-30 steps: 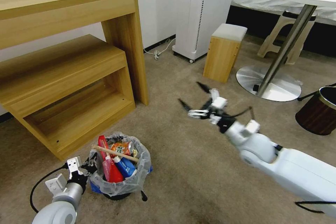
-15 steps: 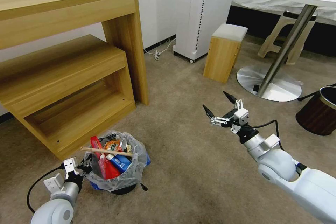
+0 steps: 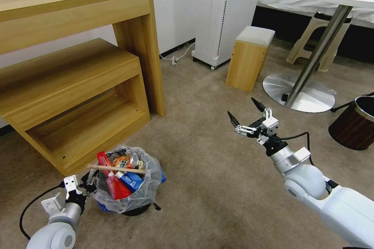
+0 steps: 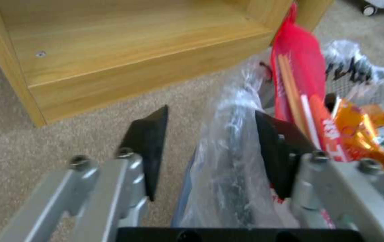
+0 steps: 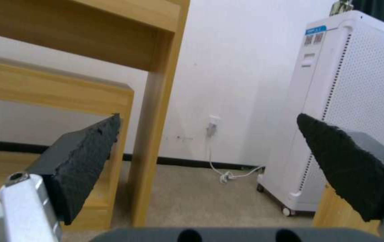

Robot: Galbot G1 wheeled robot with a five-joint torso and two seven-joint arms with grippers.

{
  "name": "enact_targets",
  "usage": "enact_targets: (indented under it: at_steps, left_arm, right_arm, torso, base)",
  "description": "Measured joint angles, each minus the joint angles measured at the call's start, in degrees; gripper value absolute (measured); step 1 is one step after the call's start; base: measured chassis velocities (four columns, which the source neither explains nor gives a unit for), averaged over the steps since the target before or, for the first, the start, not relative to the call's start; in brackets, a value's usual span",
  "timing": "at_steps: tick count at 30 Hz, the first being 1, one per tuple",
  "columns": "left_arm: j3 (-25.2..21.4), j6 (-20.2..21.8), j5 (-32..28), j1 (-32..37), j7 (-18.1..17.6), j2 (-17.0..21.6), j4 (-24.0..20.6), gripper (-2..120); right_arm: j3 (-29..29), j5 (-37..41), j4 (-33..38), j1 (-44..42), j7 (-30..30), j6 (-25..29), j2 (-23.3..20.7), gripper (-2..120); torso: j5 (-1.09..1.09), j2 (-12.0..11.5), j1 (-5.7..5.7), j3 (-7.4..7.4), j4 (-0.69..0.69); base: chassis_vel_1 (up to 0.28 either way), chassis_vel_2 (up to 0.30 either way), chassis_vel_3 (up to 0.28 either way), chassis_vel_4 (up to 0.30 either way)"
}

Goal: Pick up the trash bin and place the garbage on the floor into it.

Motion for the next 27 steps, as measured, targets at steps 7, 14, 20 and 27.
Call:
enact_targets:
  at_steps: [7, 14, 20, 27]
  left_arm:
    - [-1.0, -0.5, 1.1, 0.2, -0.2, -0.6, -0.5, 86]
    - [-2.2, -1.1, 3.0, -0.4, -0.2, -0.3, 0.4, 99]
    - [-3.2, -1.9, 3.1, -1.8, -0.1, 0.2, 3.6, 100]
    - [-5.5, -2.3, 3.4, -3.3, 0.0, 1.5, 6.0, 100]
  right_arm:
    - [2.1, -1.2, -0.9, -1.5, 0.7, -0.4, 0.5, 100]
    - [2.3, -1.8, -2.0, -1.5, 2.8, -1.6, 2.1, 100]
    - [1.0, -2.5, -3.9, -0.6, 4.1, -2.5, 4.6, 100]
    - [0.8, -3.6, -5.8, 0.1, 7.7, -6.6, 8.3, 100]
  torso:
    - [0.0, 0.0, 0.0, 0.0, 0.0]
    - [0.0, 0.0, 0.0, -0.01, 0.0]
    - [-0.01, 0.0, 0.0, 0.0, 0.0]
    - [0.0, 0.0, 0.0, 0.0, 0.0]
  base:
    - [0.0, 0.0, 0.0, 0.0]
    - [0.0, 0.0, 0.0, 0.0]
    - [0.0, 0.0, 0.0, 0.0]
    - [0.0, 0.0, 0.0, 0.0]
